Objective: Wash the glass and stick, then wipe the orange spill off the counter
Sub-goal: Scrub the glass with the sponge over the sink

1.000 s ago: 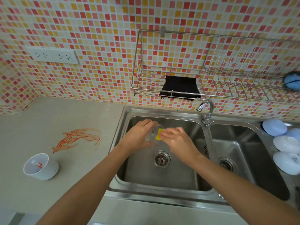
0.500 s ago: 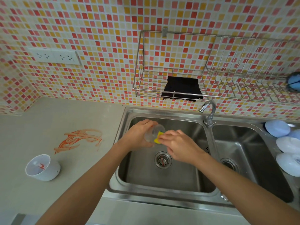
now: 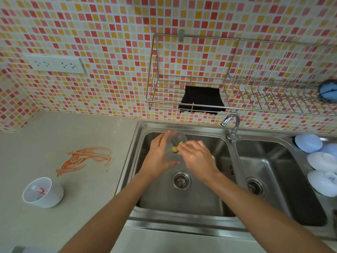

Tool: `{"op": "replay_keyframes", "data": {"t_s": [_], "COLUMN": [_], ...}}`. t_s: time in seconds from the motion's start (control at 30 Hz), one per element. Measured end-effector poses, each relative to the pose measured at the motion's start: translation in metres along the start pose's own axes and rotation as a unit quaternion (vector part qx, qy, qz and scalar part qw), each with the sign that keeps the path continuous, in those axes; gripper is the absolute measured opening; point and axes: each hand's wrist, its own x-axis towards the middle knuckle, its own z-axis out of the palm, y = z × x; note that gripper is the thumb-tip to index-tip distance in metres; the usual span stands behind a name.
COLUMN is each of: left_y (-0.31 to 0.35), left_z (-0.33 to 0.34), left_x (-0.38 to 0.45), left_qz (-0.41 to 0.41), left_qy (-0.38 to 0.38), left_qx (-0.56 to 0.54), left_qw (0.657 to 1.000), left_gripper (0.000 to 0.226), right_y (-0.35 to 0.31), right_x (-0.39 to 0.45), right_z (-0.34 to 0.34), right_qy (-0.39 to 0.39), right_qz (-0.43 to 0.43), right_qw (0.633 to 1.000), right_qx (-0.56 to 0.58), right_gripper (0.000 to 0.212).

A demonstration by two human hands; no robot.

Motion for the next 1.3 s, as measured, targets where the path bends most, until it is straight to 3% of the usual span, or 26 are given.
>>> {"op": "replay_keyframes", "data": {"t_s": [0.1,0.2,0.33,0.47,0.57,0.67,0.73,0.87,0.93,1.07,1.13,1.2,1.3], "left_y": [-0.001,-0.005,-0.015,-0.010,-0.005,-0.009,-0.015,-0.010,-0.004,-0.011,-0.016,-0.017,-0.015], "left_z": [0.006,-0.001,-0.009,-0.011,-0.015,-0.017,-0.016,-0.018,-0.022,-0.023,-0.021,-0.021,-0.027], "left_x": [0.008,0.016,0.020,0.021,0.027,0.031,0.030,0.030,0.033,0.029,0.027,0.027,0.030], "left_qz": [-0.015,0.011,0.086,0.128,0.135,0.141,0.134,0.138,0.143,0.134,0.122,0.119,0.109], "left_qy": [0.069,0.056,0.026,-0.013,-0.015,-0.039,-0.051,-0.049,-0.042,-0.077,-0.084,-0.085,-0.089], "left_qx": [0.036,0.073,0.113,0.133,0.140,0.162,0.161,0.160,0.165,0.158,0.124,0.090,0.037], "left_qw": [0.997,0.996,0.989,0.983,0.981,0.976,0.976,0.976,0.975,0.975,0.981,0.985,0.989], "left_gripper": [0.082,0.074,0.072,0.070,0.071,0.073,0.073,0.077,0.079,0.080,0.080,0.080,0.079], "right_y": [-0.009,-0.006,0.010,0.027,0.020,-0.003,-0.003,0.022,0.022,0.016,0.017,0.019,0.017], "right_x": [0.003,0.003,-0.004,0.007,0.006,-0.001,-0.002,0.010,0.011,0.000,-0.001,0.000,0.001], "right_z": [0.000,0.000,0.000,-0.004,-0.007,-0.002,-0.003,-0.012,-0.013,-0.008,-0.008,-0.006,-0.006], "right_qy": [0.001,-0.029,-0.102,-0.126,-0.108,-0.144,-0.174,-0.148,-0.142,-0.179,-0.183,-0.160,-0.104], "right_qz": [0.009,-0.004,-0.073,-0.155,-0.078,0.065,0.082,-0.082,-0.083,-0.081,-0.088,-0.102,-0.110], "right_qw": [1.000,0.999,0.991,0.977,0.989,0.978,0.964,0.986,0.986,0.980,0.979,0.982,0.988], "right_qx": [0.013,0.046,0.044,-0.081,-0.059,0.133,0.184,-0.001,-0.034,0.031,0.030,0.008,-0.026], "right_gripper": [0.006,0.010,0.041,0.025,0.031,0.040,0.036,0.036,0.032,0.041,0.031,0.018,0.024]}}
